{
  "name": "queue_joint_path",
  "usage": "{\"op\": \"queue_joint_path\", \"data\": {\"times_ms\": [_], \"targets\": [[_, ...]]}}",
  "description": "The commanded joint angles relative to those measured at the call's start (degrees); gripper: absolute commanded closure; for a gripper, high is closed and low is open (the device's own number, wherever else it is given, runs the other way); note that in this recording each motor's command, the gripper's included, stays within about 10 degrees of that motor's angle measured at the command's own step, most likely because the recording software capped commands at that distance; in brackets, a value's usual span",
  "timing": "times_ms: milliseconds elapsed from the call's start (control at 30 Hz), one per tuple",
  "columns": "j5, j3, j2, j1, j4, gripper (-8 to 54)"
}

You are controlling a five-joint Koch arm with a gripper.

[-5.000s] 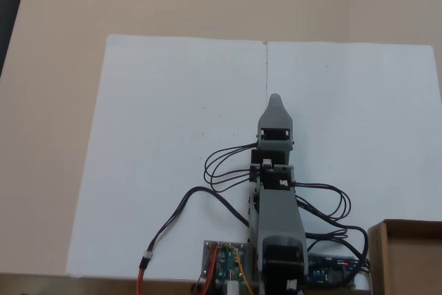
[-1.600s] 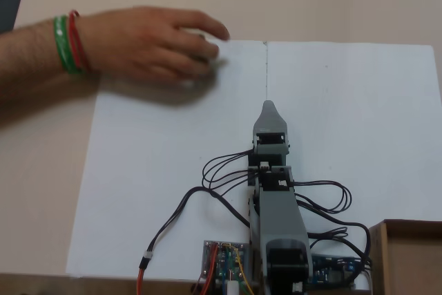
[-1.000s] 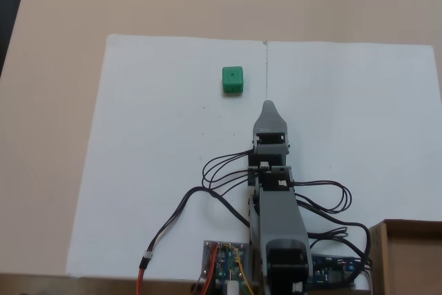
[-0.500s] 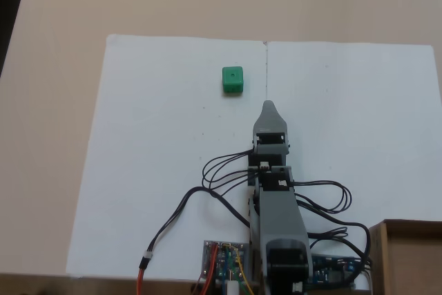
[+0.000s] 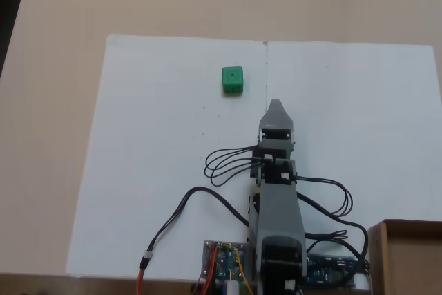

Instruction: Grasp a green dice and put it in the bin.

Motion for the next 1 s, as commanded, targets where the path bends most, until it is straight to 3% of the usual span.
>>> {"op": "queue_joint_path", "data": {"times_ms": [0,367,667,967], "targets": [[-3.1,-6.1,4.2,1.0,9.0,2.0],[8.6,-40.4,-13.2,-3.2,47.4,2.0],[21.9,-54.1,-16.6,-16.3,74.2,2.4],[23.2,-58.8,-22.5,-22.7,92.7,3.4]]}}
